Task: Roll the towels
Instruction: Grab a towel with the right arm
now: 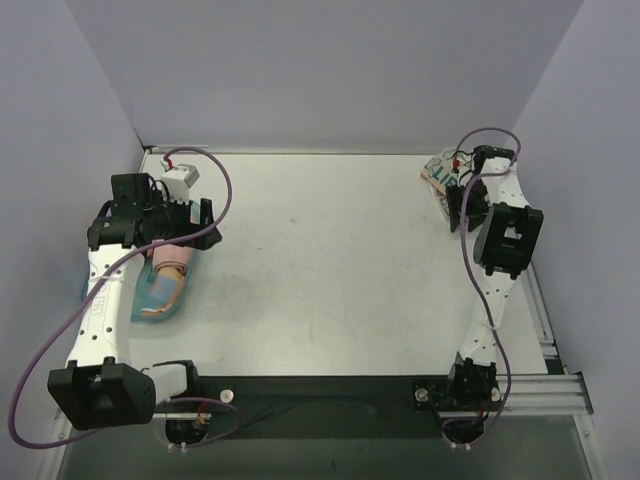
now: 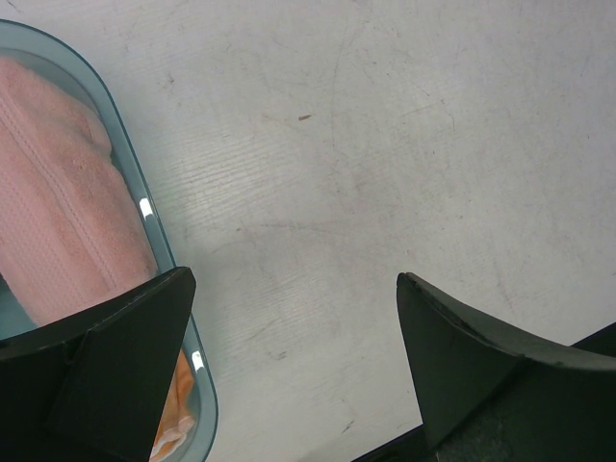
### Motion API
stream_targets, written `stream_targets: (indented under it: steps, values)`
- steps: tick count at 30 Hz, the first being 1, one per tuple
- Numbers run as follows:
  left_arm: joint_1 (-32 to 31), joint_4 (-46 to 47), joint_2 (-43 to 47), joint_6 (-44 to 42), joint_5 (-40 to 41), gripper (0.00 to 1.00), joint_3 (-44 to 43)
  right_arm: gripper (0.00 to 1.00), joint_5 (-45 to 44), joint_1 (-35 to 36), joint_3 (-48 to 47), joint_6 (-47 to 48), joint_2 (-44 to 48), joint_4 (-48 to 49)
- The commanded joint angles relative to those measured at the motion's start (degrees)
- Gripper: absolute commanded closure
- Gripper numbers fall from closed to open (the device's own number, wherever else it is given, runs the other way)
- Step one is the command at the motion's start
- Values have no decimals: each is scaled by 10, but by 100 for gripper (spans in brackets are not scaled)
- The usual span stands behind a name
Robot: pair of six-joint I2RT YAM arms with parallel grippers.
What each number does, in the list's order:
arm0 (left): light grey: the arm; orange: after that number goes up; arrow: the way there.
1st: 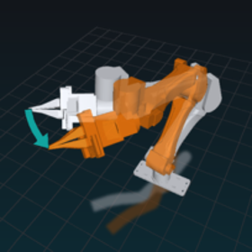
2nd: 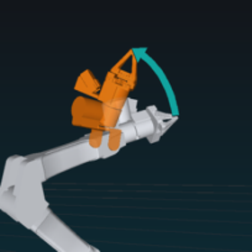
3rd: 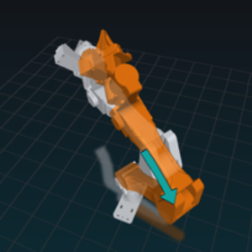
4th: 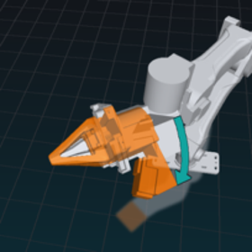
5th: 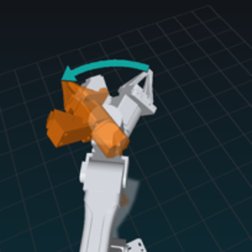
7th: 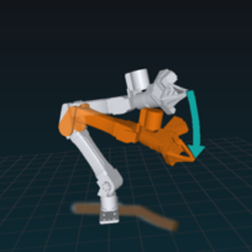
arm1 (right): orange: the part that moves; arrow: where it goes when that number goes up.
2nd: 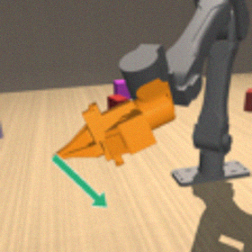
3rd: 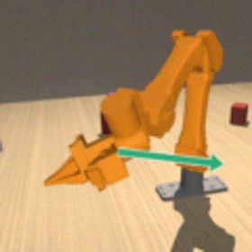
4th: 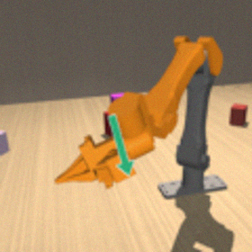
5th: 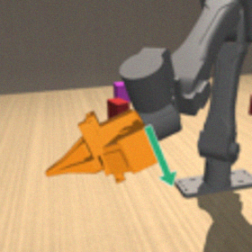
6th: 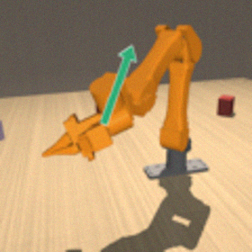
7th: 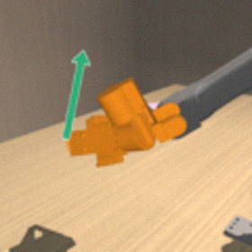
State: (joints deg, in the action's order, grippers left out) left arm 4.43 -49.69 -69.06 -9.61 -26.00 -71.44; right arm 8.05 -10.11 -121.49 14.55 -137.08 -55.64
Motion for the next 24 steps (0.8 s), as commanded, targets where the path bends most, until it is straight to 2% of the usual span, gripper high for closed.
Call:
stream_targets:
  steps: [1,8,11,12,13,18,21,24]
  values:
    - [-3,23,16,4,-10,3,-1,51,-10,6,-40,-24,-28,-23]
    - [-2,23,21,1,-1,3,10,54,9,6,-80,-30,-62,-23]
    - [-3,23,22,-1,0,3,15,77,26,8,-67,-27,-65,-25]
    - [-3,24,21,-1,-1,3,15,93,38,10,-56,-24,-65,-26]
    - [-2,24,20,0,-2,3,14,100,47,10,-53,-19,-62,-32]
    - [-2,27,29,3,-9,3,24,100,130,23,-13,4,-1,-51]
    - [-3,38,32,6,-32,3,36,100,189,44,38,13,77,-61]
    - [-3,50,29,14,-43,3,41,100,240,94,64,18,163,-81]
